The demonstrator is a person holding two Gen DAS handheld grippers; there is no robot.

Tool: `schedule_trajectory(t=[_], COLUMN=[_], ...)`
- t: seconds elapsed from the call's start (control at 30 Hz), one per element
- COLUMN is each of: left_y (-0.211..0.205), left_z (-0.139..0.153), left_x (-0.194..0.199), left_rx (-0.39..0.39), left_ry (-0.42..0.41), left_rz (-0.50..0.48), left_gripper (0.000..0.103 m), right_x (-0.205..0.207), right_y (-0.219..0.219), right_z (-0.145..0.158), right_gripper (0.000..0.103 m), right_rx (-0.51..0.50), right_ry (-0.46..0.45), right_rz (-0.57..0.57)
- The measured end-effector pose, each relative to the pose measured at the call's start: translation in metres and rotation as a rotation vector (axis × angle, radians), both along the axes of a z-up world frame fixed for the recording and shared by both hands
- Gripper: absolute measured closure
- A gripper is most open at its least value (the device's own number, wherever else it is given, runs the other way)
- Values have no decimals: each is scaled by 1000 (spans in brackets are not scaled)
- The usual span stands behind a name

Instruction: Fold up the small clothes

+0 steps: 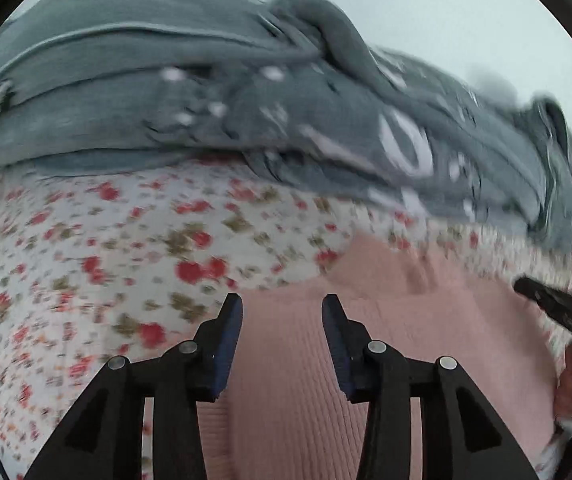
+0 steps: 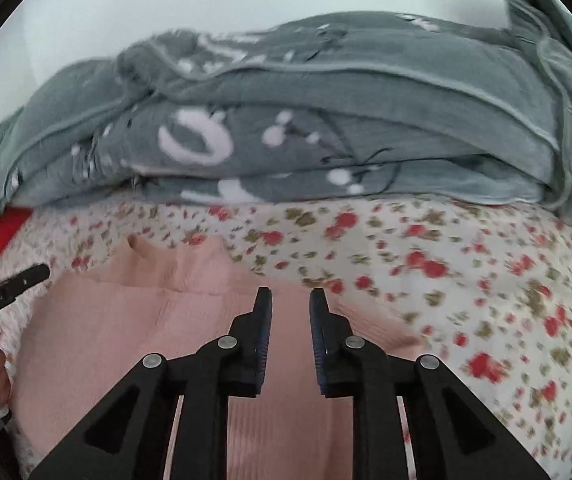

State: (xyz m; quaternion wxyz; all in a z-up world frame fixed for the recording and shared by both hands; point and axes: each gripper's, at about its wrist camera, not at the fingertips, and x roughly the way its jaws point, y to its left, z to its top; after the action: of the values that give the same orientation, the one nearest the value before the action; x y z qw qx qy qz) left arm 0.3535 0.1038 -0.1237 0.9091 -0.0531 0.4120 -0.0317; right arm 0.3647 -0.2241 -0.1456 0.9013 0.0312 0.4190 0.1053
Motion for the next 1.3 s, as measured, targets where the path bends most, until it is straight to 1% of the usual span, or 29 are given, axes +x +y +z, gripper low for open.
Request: schedule_trajectory(t=[0.03, 0.07, 0.1, 0.13, 0.17, 0.2, 0.27, 0.3, 0.4, 0.47, 0.53, 0.6, 0.9, 1.3], left_y=[-5, -7, -8, -8, -8, -7, -7, -9, -13, -12, -6, -4, -7, -6], left_z=[-12, -21, -28, -26, -24, -25, -26, -25, -25, -27, -28, -29, -30, -30], left_x=[2, 2, 2, 0, -1, -2, -2, -2, -3, -1, 0, 1, 2, 3], left_rx=[35, 52, 60, 53, 40, 26, 30, 40, 65, 44, 3, -11, 25, 10], left_ry=[19, 37, 47, 29, 17, 10, 21, 15, 12, 13, 10, 7, 13, 12], left_rz=[-13, -22, -28, -30, -34, -42, -36, -33, -32, -32, -29, -27, -22, -31], left_gripper=[64, 64, 64, 63, 58, 57, 57, 57, 57, 57, 57, 57, 57, 57], right_x=[5, 10, 14, 15, 14, 13, 16, 16, 15, 16, 16, 16, 18, 18], right_y=[4, 6, 5, 3, -3, -6, -8, -8, -7, -6, -4, -6, -3, -3], right_z=[-11, -29, -41, -42, -35, -35, -41, -39, -39, -39, -39, -40, -40, -40], right_gripper=[84, 84, 84, 85, 85, 85, 85, 85, 85, 85, 85, 85, 85, 85], right_rx=[-15, -47, -52, -21, 17, 32, 49, 52, 46, 43, 45, 42, 31, 30], right_ry=[13, 47, 86, 86, 64, 55, 78, 68, 65, 65, 68, 68, 73, 77], right_rz=[7, -2, -4, -1, -10, -24, -21, -23, -25, -24, -24, -24, -20, -19])
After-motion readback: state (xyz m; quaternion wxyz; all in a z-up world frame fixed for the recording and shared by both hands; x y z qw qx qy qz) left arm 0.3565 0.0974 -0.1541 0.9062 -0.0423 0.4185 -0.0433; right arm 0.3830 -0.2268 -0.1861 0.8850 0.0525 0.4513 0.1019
